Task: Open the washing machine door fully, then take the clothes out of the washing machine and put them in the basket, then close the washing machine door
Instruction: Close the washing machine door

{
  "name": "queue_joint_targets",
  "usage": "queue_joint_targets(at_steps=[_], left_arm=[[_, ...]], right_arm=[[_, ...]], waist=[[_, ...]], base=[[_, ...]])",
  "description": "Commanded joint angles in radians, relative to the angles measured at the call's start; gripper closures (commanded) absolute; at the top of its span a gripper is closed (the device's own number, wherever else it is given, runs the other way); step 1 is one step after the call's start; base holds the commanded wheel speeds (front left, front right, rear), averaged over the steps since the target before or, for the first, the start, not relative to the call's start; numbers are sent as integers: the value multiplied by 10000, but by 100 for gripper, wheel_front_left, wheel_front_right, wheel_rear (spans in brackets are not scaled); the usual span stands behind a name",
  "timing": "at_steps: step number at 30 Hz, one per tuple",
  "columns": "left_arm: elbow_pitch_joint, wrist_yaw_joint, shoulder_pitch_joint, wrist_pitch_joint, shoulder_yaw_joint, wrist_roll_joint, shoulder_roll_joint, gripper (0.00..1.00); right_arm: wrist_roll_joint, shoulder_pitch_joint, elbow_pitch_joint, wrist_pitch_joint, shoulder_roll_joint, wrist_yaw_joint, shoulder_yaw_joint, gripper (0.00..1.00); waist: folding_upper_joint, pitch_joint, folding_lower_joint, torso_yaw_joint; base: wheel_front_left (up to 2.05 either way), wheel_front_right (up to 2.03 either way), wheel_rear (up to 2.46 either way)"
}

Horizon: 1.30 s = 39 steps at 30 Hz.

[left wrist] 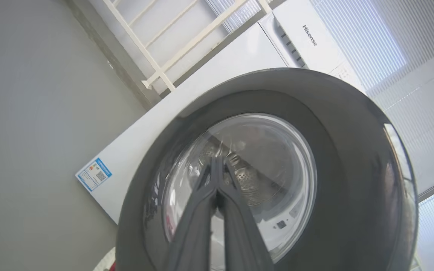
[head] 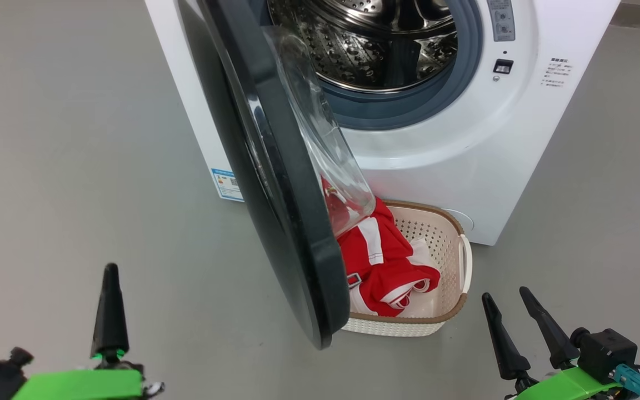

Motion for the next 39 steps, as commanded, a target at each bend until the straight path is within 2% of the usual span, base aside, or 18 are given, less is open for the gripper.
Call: queue_joint_targets(at_steps=[1,2,5,8,11,13,16,22,39], left_arm=[[-451,-52,-438,-79,55,-1862,475,100],[-451,-52,-438,-79,55,-1862,475,100],[-976,-52,-574,984,-186,-4535,968,100],[-1262,-52,-544,3019,-223,-6680,1329,100],[-1262,-52,-403,5084,-414,-7374,1891,100],[-1279,-52,-349,5995,-457,-7386,2149,100],[-1283,-52,-347,6910,-432,-7419,2169,100],[-1249,-52,-528,7988,-329,-7183,1912,100],[-1077,-52,-1374,8324,-262,-6046,853,100]], right_arm=[[-92,-349,-220,-63,-33,2,268,0],[-92,-349,-220,-63,-33,2,268,0],[-83,-357,-226,-63,-18,2,268,0],[-78,-389,-228,-63,-6,2,266,0],[-63,-425,-218,-63,0,2,318,0],[-55,-446,-219,-63,2,2,307,0],[-45,-476,-230,-63,4,2,319,0],[-36,-572,-267,-63,3,2,318,0],[3,-970,-326,-63,41,2,257,0]], waist=[[0,3,0,-74],[0,3,0,-74],[0,33,0,-148],[0,75,0,-242],[0,105,0,-383],[0,142,0,-473],[0,198,0,-617],[0,388,0,-919],[0,901,0,-1857]], base=[[0,0,0],[0,0,0],[0,0,0],[0,0,0],[0,0,0],[0,0,0],[0,0,0],[0,0,0],[0,0,0]])
